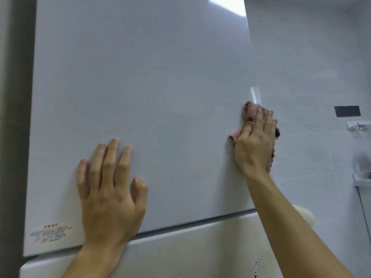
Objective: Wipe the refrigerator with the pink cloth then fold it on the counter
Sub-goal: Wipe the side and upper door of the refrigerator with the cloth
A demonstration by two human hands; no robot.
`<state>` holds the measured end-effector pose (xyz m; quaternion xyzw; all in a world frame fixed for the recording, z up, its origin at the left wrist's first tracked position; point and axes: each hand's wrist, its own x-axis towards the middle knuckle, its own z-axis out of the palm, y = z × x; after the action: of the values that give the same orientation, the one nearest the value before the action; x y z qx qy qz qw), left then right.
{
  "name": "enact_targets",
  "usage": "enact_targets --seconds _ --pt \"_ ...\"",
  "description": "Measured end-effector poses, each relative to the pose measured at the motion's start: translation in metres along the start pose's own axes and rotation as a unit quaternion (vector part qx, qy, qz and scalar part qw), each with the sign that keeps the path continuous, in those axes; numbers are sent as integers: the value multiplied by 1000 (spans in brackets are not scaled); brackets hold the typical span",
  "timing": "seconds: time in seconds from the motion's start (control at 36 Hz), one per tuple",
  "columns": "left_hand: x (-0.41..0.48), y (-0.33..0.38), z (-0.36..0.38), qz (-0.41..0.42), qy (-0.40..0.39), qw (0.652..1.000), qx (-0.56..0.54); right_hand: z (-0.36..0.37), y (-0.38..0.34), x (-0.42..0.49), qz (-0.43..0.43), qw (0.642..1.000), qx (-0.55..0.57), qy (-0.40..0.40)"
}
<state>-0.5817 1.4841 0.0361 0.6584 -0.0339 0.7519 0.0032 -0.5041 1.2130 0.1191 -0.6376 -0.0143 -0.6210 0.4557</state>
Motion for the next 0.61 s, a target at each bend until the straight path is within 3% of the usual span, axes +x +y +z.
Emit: enact_targets --seconds 0.14,0.25,0.33,0.42,0.53,0.61 --pt "0 -3 -2 7 -15 1000 -16 34 -69 -32 -158 987 25 -19" --pt "0 -6 0 19 -7 1000 -3 57 -97 -102 -369 926 48 -68" --pt "0 -6 -1 17 -18 1000 -7 50 -80 -103 -445 889 50 -98" --pt "0 -3 -2 9 -11 1000 -16 37 -49 -67 -407 910 20 -77" --pt "-1 -2 -1 2 -4 1000 -28 5 23 -30 -202 978 -5 -50" --pt "-3 -4 -1 2 -3 999 -32 -23 74 -48 -72 996 -7 -50"
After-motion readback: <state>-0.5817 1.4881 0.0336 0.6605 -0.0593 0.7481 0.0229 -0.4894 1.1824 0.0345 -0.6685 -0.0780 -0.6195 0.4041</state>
